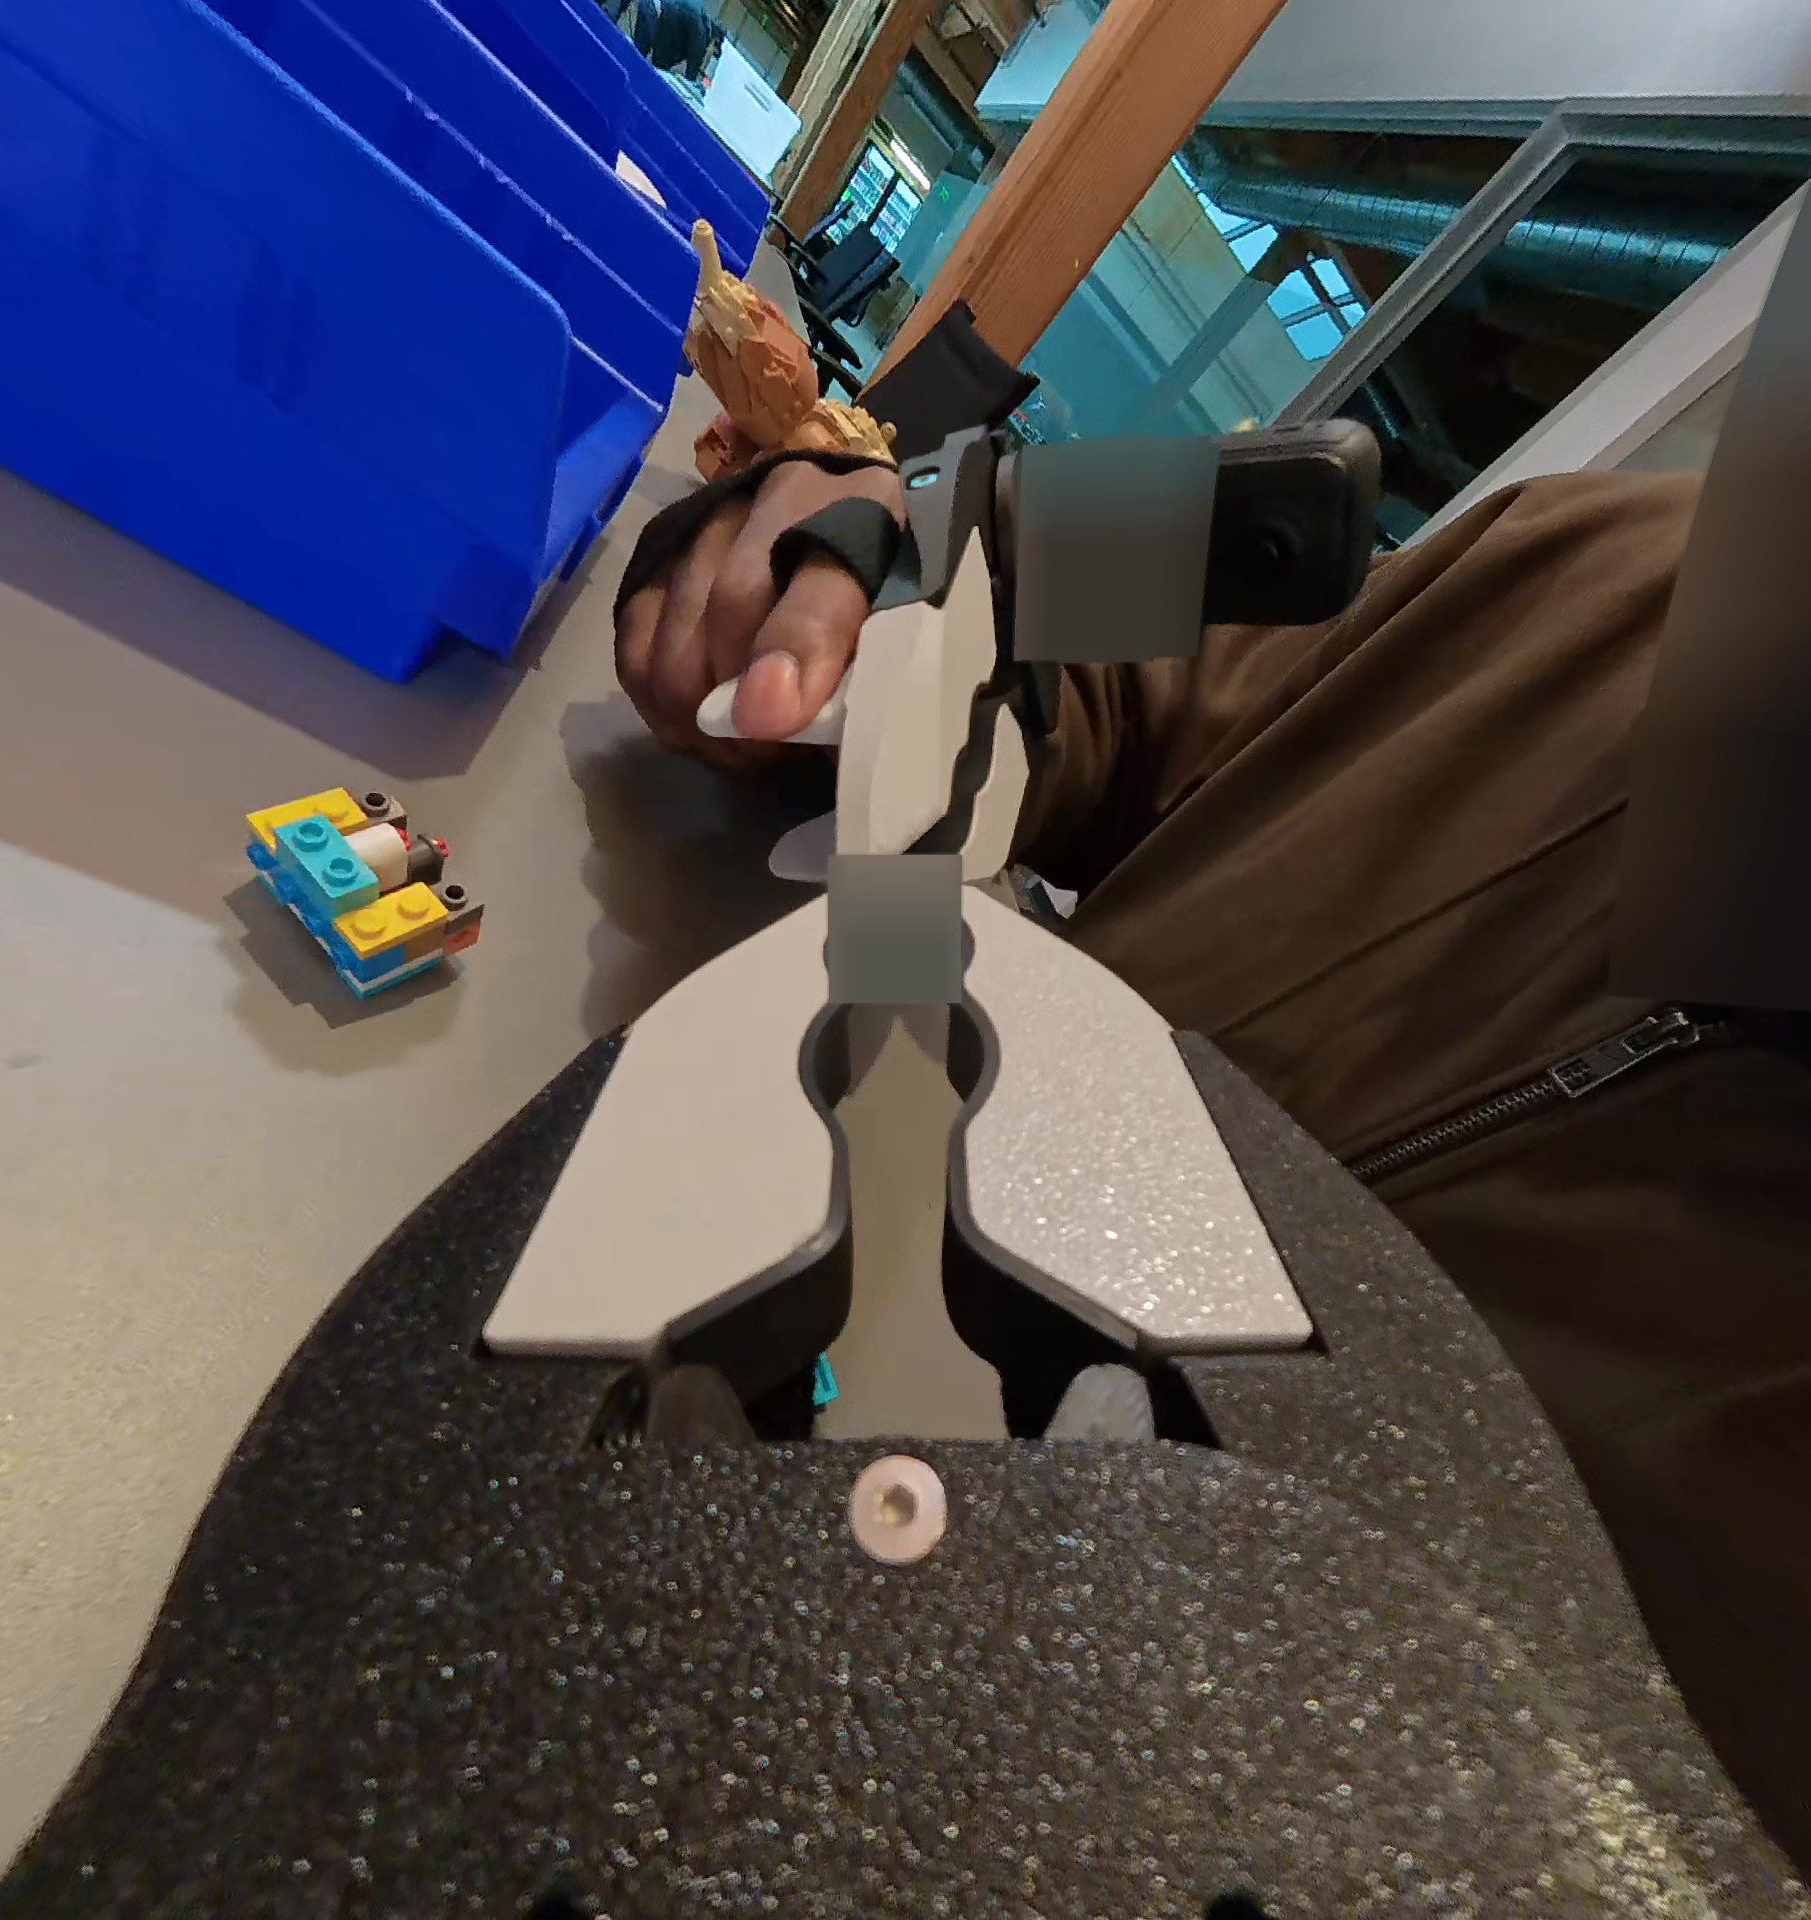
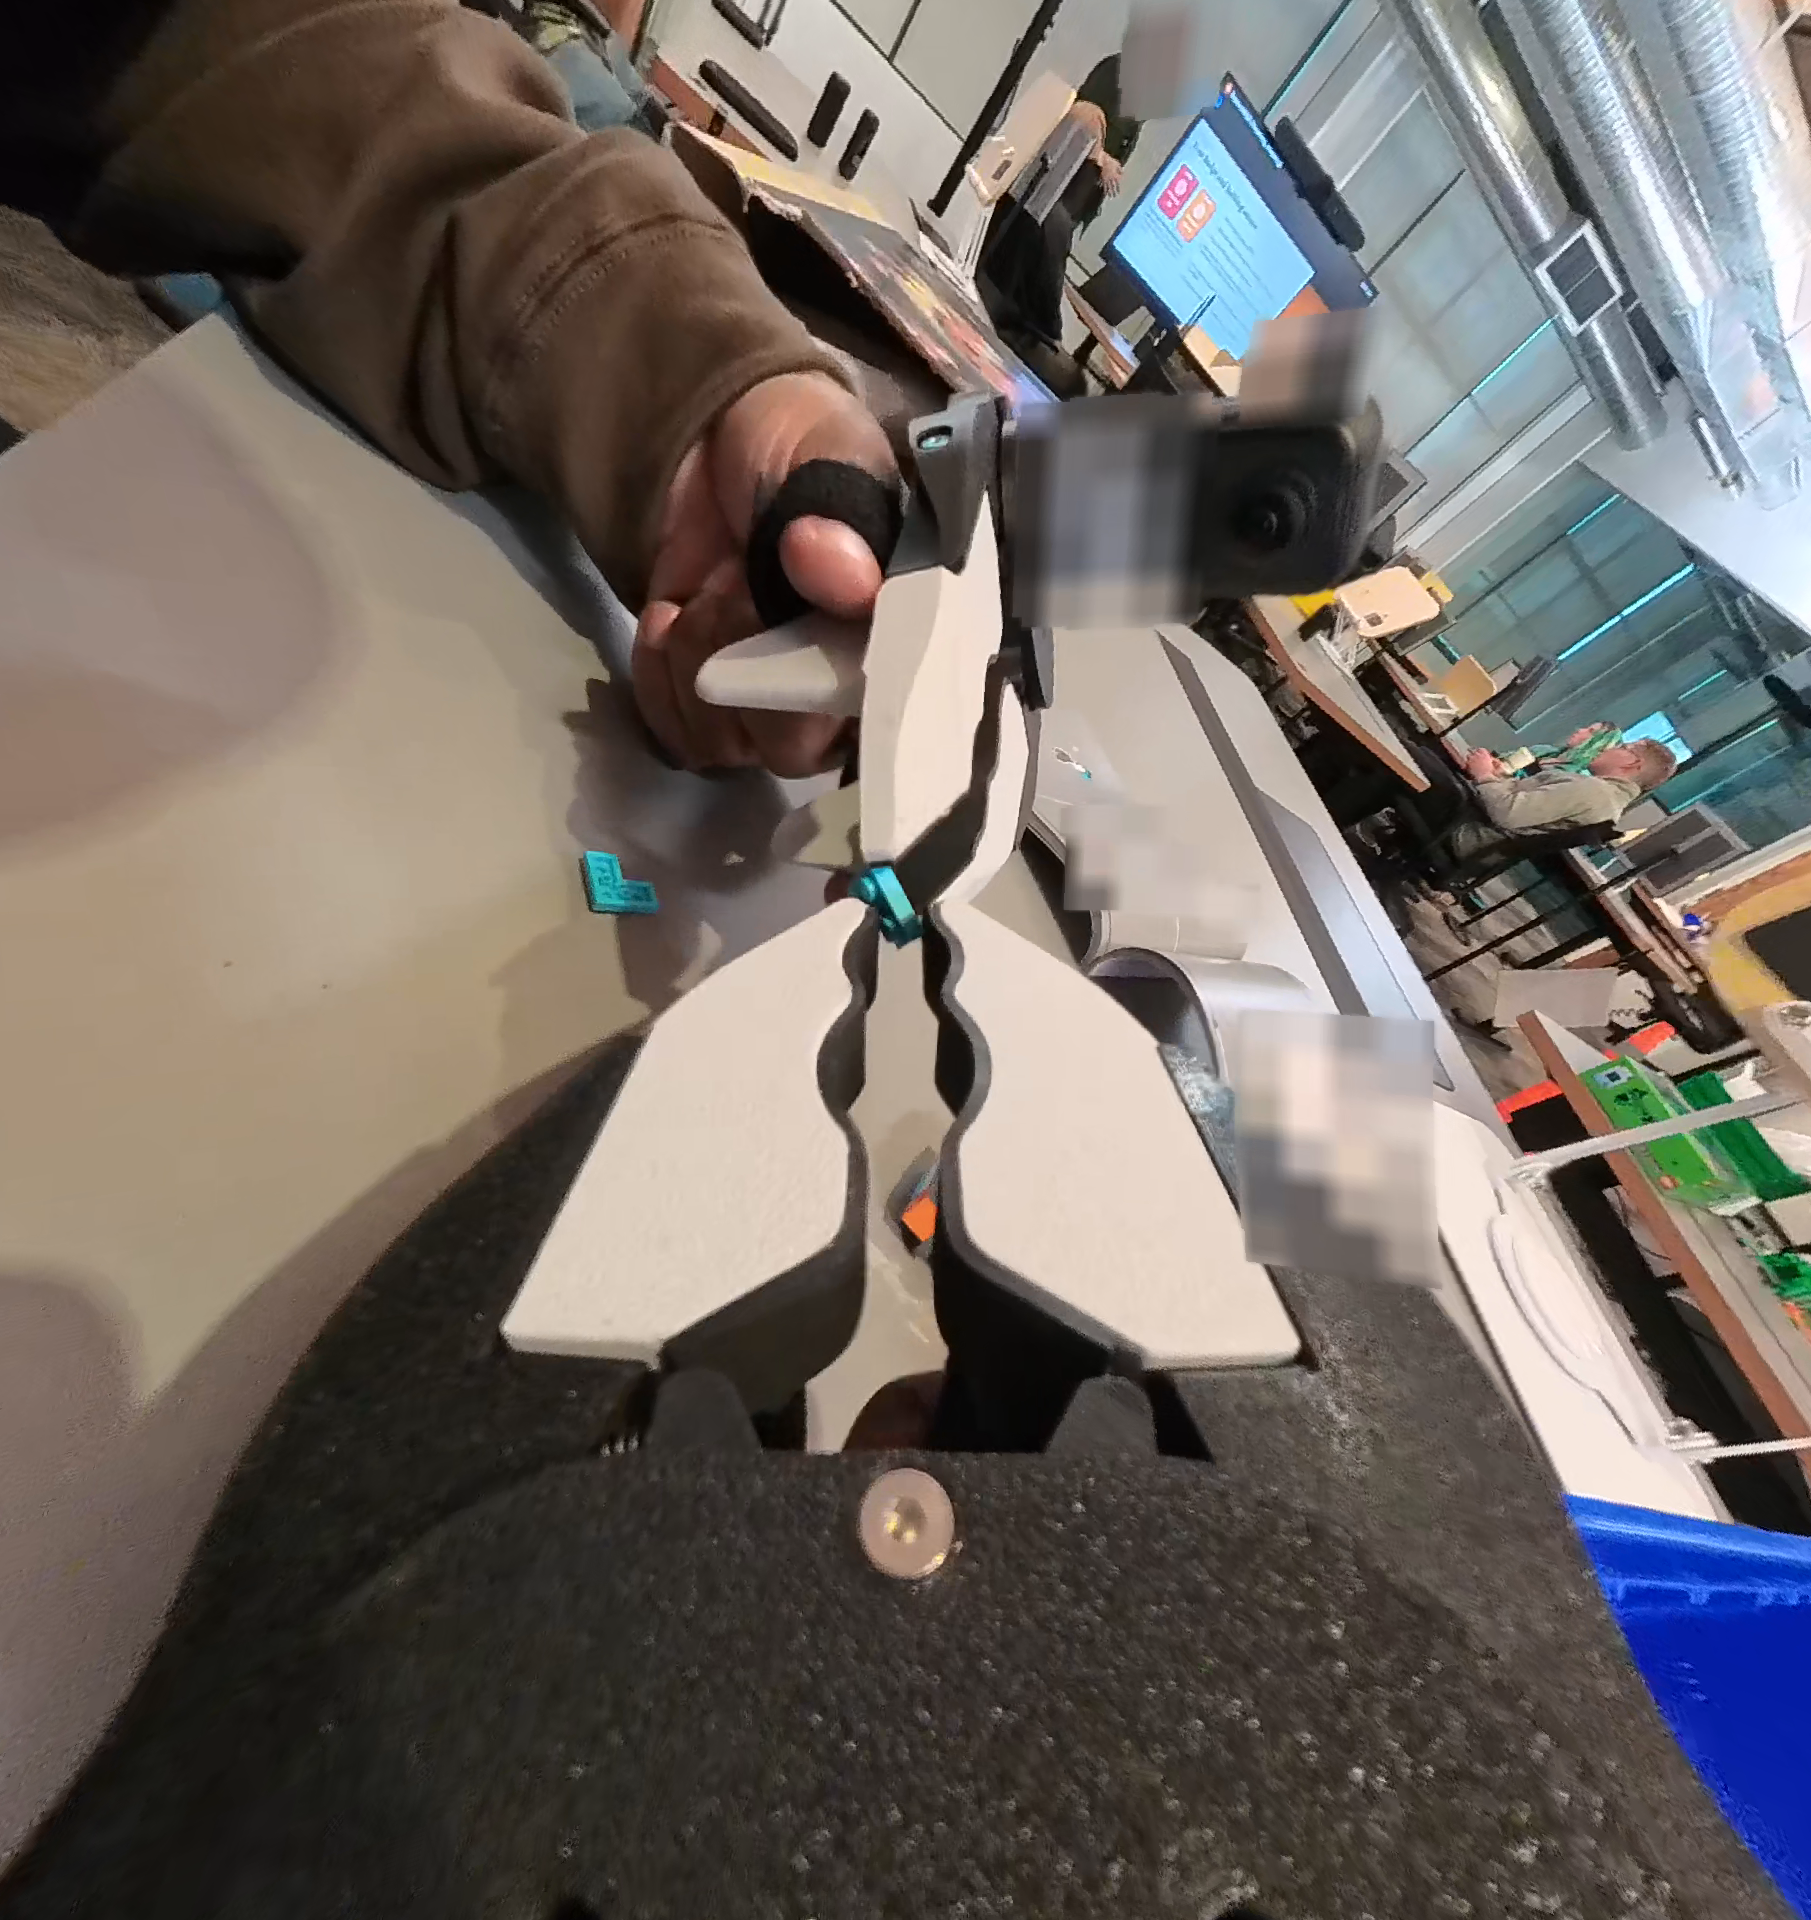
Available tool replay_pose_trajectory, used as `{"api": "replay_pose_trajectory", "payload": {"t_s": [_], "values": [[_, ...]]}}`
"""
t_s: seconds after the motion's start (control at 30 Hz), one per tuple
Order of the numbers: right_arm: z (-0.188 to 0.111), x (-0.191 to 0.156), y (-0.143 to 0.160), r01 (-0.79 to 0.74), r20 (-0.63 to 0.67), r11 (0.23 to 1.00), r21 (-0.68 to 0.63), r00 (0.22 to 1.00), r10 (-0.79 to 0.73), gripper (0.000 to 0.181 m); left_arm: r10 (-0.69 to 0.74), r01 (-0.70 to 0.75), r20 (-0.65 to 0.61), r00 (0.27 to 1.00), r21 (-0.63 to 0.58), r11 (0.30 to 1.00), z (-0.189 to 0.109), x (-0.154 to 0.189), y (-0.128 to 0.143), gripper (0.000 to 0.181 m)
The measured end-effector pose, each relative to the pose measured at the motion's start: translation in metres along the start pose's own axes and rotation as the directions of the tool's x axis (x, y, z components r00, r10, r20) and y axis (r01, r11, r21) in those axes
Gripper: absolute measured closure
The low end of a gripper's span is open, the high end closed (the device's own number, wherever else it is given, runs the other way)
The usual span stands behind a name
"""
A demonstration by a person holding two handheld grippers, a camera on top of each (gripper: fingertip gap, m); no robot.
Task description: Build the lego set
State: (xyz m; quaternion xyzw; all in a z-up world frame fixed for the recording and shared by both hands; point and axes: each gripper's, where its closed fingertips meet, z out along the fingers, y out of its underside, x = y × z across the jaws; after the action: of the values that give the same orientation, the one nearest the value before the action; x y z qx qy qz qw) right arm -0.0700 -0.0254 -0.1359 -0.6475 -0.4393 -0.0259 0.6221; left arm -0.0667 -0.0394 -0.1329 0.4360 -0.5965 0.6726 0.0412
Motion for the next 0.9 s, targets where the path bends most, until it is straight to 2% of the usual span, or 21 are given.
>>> {"api": "replay_pose_trajectory", "payload": {"t_s": [0.13, 0.23, 0.33, 0.4, 0.43, 0.53, 0.6, 0.67, 0.8, 0.9], "values": [[0.000, 0.002, 0.010, -0.100, 0.026, 0.994, -0.046, 0.995, 0.101, 0.174, 0.076, -0.077, 0.028, 0.997, 0.039, 0.996, -0.008, 0.000, -0.008, 0.162], [0.001, 0.003, 0.019, -0.217, 0.054, 0.972, -0.086, 0.973, 0.222, 0.174, 0.270, -0.275, 0.159, 0.950, 0.010, 0.961, -0.014, -0.007, -0.013, 0.157], [0.002, 0.001, 0.022, -0.340, 0.095, 0.934, -0.109, 0.932, 0.350, 0.174, 0.553, -0.524, 0.281, 0.785, -0.175, 0.833, -0.014, -0.016, -0.004, 0.155], [0.002, 0.001, 0.023, -0.410, 0.108, 0.904, -0.118, 0.900, 0.422, 0.174, 0.672, -0.605, 0.311, 0.672, -0.294, 0.740, -0.011, -0.024, 0.002, 0.155], [0.003, 0.002, 0.024, -0.442, 0.112, 0.889, -0.121, 0.884, 0.454, 0.174, 0.699, -0.620, 0.308, 0.646, -0.324, 0.715, -0.009, -0.025, 0.006, 0.155], [0.003, 0.002, 0.022, -0.515, 0.135, 0.849, -0.115, 0.839, 0.527, 0.174, 0.708, -0.616, 0.319, 0.630, -0.350, 0.706, -0.004, -0.028, 0.008, 0.157], [0.002, 0.003, 0.020, -0.536, 0.144, 0.838, -0.102, 0.826, 0.545, 0.174, 0.701, -0.607, 0.329, 0.633, -0.350, 0.713, -0.003, -0.029, 0.008, 0.166], [0.003, 0.003, 0.021, -0.534, 0.139, 0.838, -0.107, 0.827, 0.545, 0.174, 0.692, -0.603, 0.325, 0.645, -0.339, 0.722, -0.002, -0.028, 0.009, 0.174], [0.003, 0.001, 0.024, -0.507, 0.135, 0.852, -0.131, 0.842, 0.522, 0.173, 0.667, -0.579, 0.314, 0.676, -0.334, 0.744, -0.001, -0.029, 0.012, 0.176], [-0.001, -0.007, 0.037, -0.424, 0.150, 0.875, -0.234, 0.873, 0.464, 0.155, 0.613, -0.523, 0.312, 0.726, -0.328, 0.787, -0.004, -0.030, 0.014, 0.176]]}}
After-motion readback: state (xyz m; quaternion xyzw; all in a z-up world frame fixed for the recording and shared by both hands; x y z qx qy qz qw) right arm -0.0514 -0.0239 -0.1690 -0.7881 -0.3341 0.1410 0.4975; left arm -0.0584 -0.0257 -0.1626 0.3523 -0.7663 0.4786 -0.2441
